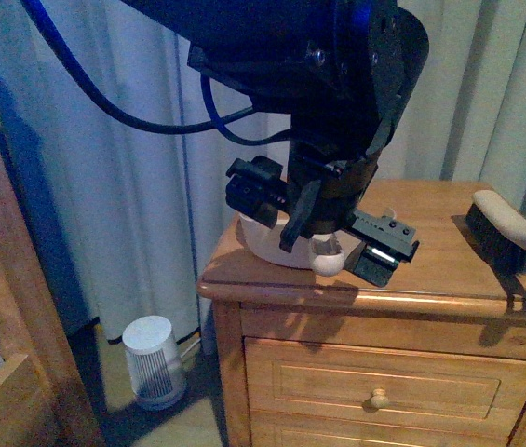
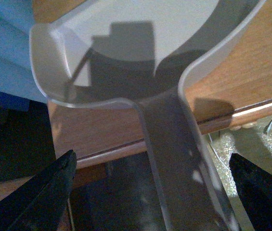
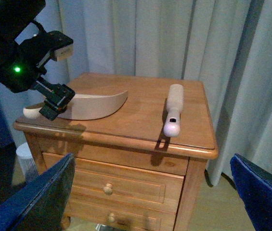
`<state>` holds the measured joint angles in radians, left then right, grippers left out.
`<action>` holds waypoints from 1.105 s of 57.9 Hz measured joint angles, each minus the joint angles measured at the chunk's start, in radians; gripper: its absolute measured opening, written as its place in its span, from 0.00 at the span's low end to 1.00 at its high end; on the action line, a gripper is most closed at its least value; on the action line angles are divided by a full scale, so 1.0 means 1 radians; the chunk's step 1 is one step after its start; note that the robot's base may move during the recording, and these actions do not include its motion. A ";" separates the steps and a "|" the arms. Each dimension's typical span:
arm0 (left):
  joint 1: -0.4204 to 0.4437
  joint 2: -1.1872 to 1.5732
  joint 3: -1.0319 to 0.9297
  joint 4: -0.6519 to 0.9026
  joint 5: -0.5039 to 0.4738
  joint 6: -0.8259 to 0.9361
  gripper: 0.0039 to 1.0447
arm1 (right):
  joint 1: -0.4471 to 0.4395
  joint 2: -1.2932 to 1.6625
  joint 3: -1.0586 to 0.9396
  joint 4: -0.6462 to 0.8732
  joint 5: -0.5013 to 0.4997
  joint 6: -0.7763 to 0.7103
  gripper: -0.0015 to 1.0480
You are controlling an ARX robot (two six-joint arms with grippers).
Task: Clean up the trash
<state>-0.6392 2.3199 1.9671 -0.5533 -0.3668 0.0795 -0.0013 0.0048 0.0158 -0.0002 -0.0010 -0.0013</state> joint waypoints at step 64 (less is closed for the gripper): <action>0.010 0.004 -0.061 0.055 -0.002 0.009 0.26 | 0.000 0.000 0.000 0.000 0.000 0.000 0.93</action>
<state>-0.6292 2.3238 1.9057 -0.4980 -0.3691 0.0887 -0.0013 0.0048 0.0162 -0.0002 -0.0010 -0.0013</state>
